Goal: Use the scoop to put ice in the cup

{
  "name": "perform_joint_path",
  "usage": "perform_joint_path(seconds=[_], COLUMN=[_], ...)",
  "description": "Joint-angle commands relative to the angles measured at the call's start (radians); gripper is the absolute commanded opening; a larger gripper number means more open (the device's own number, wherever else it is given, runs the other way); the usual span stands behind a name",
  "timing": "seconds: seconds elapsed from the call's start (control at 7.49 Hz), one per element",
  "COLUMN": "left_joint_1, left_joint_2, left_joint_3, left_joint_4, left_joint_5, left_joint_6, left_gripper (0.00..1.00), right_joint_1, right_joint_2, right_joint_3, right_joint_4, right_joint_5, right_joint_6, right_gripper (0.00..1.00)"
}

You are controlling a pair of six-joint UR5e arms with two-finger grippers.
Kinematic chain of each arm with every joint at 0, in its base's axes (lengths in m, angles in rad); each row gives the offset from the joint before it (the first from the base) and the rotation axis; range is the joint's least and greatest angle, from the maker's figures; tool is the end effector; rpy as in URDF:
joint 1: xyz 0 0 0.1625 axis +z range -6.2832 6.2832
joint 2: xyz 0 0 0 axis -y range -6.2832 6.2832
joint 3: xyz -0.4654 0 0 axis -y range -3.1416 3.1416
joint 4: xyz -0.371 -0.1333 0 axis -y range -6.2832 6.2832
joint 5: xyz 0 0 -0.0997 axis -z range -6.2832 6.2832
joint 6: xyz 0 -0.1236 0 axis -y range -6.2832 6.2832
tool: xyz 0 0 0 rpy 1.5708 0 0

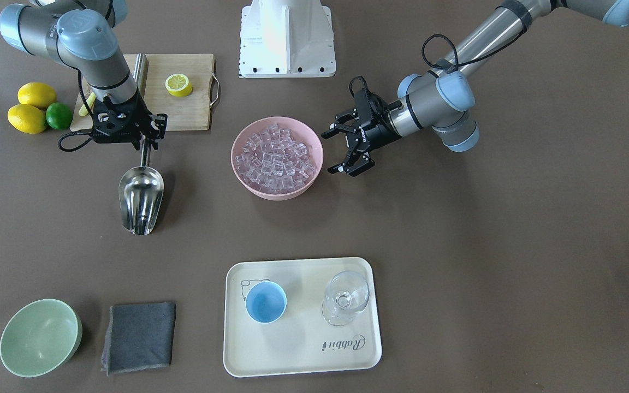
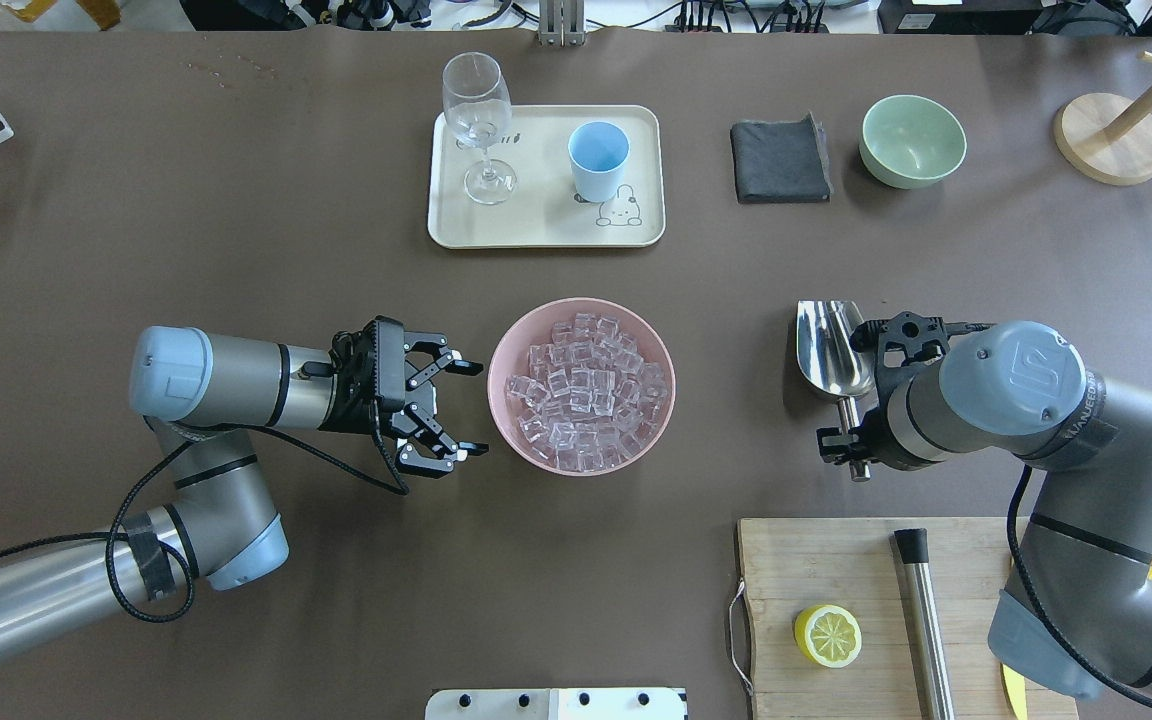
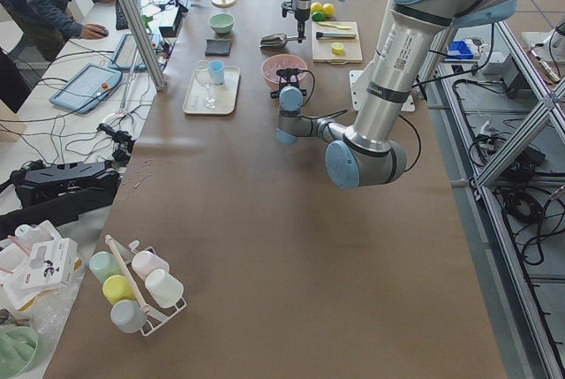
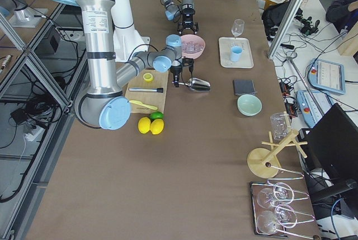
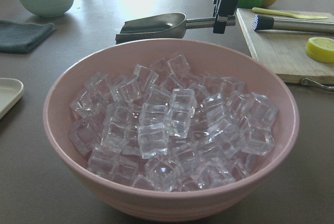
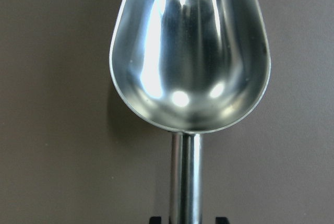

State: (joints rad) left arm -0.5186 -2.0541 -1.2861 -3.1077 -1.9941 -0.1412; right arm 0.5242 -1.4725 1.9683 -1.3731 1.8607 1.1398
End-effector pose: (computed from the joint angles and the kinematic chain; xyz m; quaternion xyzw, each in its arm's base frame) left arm 0.5452 -0.4062 0.3846 0.5406 0.5315 0.4220 0.4972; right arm -0.4049 -0.3473 0.4765 0.0339 -0.3611 -0.0057 0.9319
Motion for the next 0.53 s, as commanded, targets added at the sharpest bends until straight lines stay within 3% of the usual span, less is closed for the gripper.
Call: perform_joint_path(seconds=[0.0, 0.27, 0.4], left_joint_1=[0.015, 0.029, 0.029], left_joint_2=[0.002, -0.001, 0.002], left_joint_3=[0.001, 0.010, 0.011], left_joint_4=[-0.029, -0.031, -0.031], left_joint_5=[0.029, 0.037, 0.035], left_joint_6=[0.000, -0.001, -0.003], left_gripper=[0.98, 0.98, 0.98], right_joint_1=[0.000, 0.000, 0.000], right_joint_2=[0.000, 0.003, 0.003], right_joint_3=[0.000, 0.000, 0.000], right_joint_4=[0.000, -0.006, -0.008], right_joint_5=[-0.002, 0.000, -0.002], right_joint_6=[0.001, 0.008, 0.015], right_gripper=[0.43, 0.31, 0.00])
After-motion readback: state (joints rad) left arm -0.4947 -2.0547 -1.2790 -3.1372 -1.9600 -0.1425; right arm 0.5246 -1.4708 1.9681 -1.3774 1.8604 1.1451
